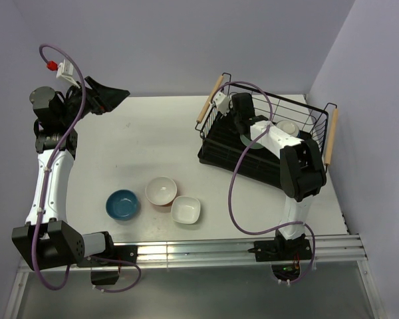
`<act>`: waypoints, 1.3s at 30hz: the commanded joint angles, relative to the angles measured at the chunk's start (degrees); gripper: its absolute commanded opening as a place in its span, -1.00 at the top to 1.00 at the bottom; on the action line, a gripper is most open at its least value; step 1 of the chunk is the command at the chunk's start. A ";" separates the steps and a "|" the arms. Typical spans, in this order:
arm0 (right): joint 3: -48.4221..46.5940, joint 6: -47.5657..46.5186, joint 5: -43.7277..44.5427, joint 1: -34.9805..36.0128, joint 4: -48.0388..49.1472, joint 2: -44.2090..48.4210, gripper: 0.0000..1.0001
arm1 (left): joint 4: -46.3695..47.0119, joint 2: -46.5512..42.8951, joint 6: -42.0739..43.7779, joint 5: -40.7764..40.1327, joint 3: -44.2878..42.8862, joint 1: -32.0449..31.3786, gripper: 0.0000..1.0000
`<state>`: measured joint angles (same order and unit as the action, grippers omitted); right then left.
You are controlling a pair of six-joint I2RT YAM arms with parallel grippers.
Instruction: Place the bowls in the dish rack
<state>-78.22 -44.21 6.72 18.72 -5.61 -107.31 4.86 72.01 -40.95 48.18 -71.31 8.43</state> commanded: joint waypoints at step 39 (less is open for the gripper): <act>-3.61 20.20 -18.38 -6.93 -24.09 16.78 -0.23 | 1.20 -2.84 1.49 0.24 0.38 0.28 -0.90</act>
<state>-79.83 -30.55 -6.11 13.93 -23.18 -90.35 4.86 70.96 -40.47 48.16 -71.26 8.43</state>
